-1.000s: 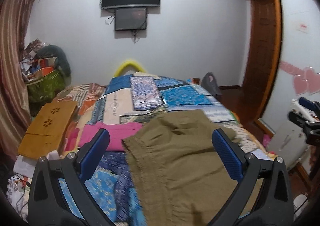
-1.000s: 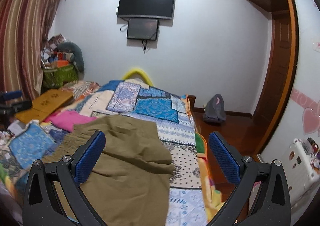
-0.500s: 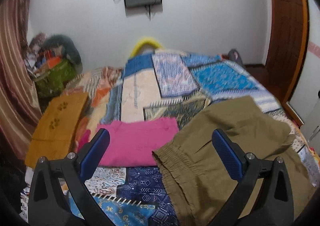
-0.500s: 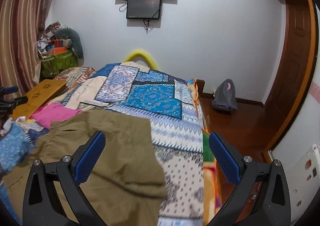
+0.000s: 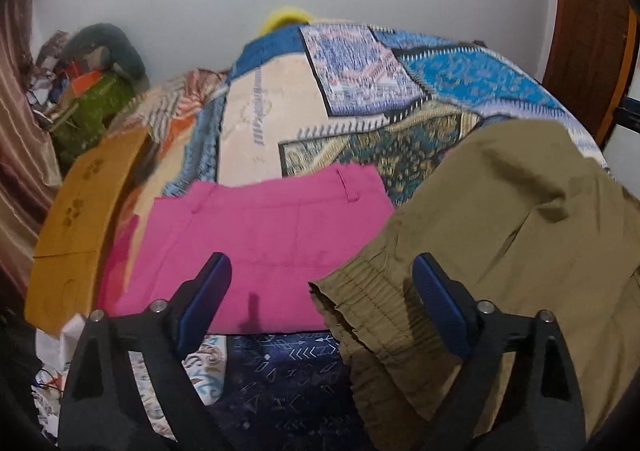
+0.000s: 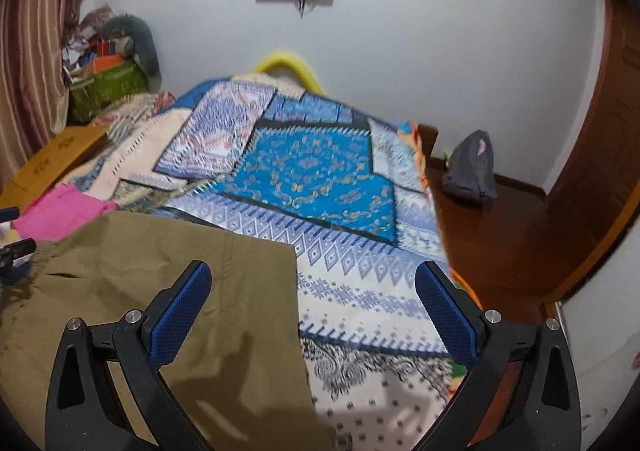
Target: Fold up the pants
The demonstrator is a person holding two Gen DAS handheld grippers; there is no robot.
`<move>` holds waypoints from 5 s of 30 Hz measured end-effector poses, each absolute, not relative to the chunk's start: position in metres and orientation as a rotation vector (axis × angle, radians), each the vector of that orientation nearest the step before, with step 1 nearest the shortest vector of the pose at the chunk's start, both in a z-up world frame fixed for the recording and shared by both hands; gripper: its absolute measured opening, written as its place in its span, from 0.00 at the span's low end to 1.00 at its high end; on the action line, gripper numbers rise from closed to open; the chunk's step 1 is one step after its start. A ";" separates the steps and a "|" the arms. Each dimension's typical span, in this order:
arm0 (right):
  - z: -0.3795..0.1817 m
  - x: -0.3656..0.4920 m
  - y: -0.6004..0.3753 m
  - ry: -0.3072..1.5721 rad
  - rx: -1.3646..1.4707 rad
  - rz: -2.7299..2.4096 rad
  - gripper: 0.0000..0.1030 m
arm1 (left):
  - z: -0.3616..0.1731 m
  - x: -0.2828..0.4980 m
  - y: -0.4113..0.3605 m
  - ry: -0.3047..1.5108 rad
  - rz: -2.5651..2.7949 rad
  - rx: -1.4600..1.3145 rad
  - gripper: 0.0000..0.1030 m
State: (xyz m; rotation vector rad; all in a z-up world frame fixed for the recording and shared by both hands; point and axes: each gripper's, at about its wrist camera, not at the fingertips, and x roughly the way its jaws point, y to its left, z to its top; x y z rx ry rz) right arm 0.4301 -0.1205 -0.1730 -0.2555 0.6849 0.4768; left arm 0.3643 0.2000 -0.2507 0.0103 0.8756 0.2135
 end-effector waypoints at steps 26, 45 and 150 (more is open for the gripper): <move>-0.228 0.489 -0.076 0.913 -0.257 0.639 0.13 | -0.285 0.374 0.223 0.987 0.006 -0.252 0.42; -0.153 0.464 -0.114 0.677 -0.107 0.575 0.03 | -0.221 0.396 0.214 0.887 0.108 -0.161 0.11; -0.173 0.247 -0.213 0.855 -0.039 0.515 0.42 | -0.155 0.211 0.136 0.878 0.066 -0.089 0.32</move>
